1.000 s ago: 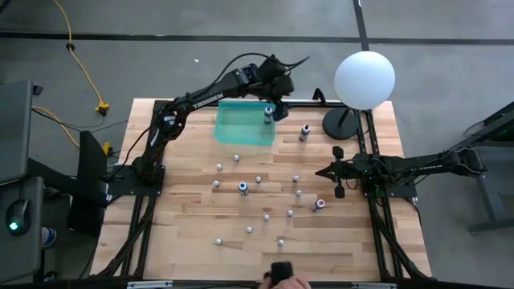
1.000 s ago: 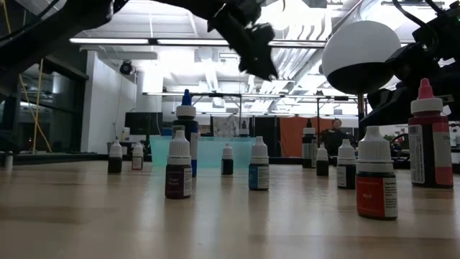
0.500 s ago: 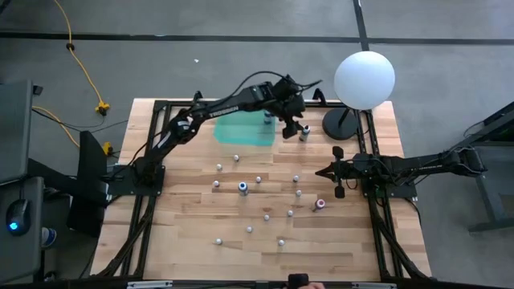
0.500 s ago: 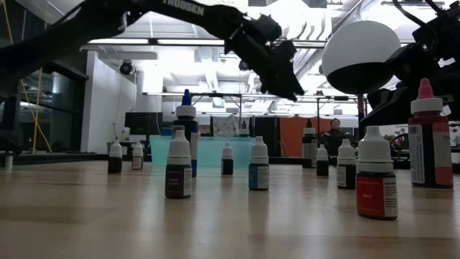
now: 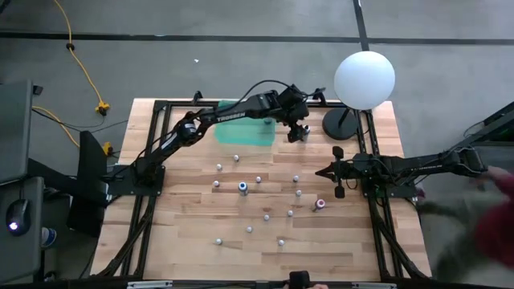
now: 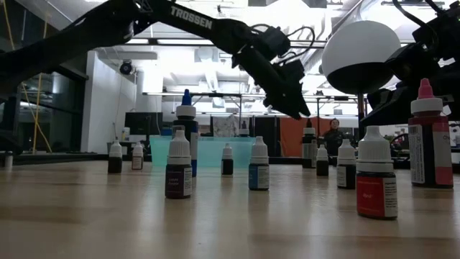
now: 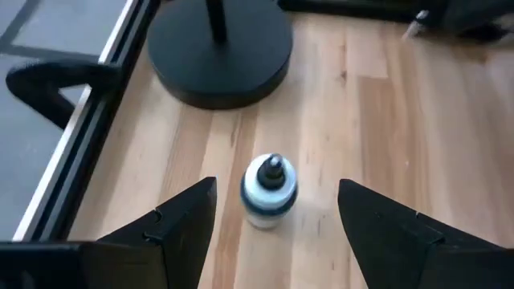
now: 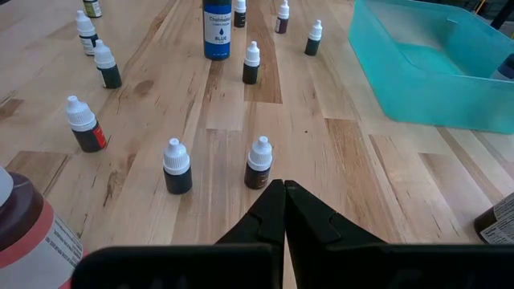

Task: Pick & Place food coloring
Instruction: Put the big black food coloring bottle into the blue transparent bin

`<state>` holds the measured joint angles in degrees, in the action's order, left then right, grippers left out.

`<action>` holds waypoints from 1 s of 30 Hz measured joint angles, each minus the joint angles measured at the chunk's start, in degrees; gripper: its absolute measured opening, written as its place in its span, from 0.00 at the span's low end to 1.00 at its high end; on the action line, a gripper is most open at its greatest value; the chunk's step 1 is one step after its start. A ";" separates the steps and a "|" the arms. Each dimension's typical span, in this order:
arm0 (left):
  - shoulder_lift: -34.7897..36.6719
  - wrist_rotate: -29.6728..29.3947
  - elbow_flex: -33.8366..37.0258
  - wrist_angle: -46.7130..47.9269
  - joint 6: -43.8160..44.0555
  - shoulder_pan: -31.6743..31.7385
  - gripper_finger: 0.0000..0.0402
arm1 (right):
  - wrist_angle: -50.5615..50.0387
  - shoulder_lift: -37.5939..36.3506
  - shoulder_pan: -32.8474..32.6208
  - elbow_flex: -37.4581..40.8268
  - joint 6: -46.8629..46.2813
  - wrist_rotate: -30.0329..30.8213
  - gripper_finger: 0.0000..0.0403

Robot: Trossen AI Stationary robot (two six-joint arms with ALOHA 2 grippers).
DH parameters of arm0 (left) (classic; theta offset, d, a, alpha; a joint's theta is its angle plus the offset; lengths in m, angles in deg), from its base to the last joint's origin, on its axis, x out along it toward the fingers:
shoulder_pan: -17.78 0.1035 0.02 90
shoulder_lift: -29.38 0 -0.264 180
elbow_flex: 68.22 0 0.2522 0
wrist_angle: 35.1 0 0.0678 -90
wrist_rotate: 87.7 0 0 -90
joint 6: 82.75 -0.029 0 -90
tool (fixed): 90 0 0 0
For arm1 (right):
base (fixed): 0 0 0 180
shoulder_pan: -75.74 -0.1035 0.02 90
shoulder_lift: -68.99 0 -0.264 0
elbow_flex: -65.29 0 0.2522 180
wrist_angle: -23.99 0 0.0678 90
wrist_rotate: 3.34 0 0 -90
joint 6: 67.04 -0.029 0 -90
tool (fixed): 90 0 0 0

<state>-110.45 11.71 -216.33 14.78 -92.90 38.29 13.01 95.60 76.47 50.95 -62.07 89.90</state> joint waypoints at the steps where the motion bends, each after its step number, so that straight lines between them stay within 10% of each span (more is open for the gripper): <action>1: -0.07 -0.69 0.02 0.01 -0.02 0.00 0.63 | 0.00 0.00 -0.01 0.00 0.00 0.00 0.00; 30: -3.75 -2.64 0.04 -4.62 -0.11 -1.05 0.63 | 0.00 0.02 -0.01 -0.01 0.00 -0.01 0.00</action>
<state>-114.20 9.07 -216.28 10.15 -93.01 37.24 13.01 95.62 76.46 50.94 -62.07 89.88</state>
